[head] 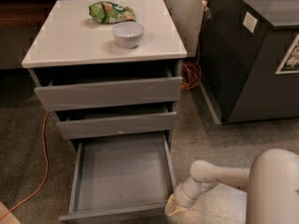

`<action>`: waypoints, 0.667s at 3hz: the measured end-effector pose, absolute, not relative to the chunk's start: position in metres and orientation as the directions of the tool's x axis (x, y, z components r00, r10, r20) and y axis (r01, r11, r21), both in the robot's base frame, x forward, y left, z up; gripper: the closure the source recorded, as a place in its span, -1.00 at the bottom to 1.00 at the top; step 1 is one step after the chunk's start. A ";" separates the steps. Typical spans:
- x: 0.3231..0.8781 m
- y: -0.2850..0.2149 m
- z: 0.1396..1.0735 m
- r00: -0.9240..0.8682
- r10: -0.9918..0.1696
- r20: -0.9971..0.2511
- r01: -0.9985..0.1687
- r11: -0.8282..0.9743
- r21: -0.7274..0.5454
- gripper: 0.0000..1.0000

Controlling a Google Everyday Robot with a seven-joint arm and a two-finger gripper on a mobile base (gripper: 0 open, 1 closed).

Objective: Close bottom drawer

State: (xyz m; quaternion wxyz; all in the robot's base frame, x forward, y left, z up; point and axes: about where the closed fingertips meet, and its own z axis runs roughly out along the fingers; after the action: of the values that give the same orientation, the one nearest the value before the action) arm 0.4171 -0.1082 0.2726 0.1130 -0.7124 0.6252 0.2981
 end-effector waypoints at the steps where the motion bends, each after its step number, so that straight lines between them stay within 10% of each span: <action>1: 0.408 -0.107 0.242 0.041 -0.802 -0.596 -0.959 -0.199 0.202 1.00; 2: 0.405 -0.107 0.218 0.031 -0.815 -0.578 -0.969 -0.168 0.184 1.00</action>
Offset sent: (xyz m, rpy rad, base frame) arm -0.0125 -0.0020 -0.0678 -0.0003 -0.0464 -0.0463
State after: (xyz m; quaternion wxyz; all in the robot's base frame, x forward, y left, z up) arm 0.4051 -0.1074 0.2176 0.1314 -0.7060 0.6316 0.2921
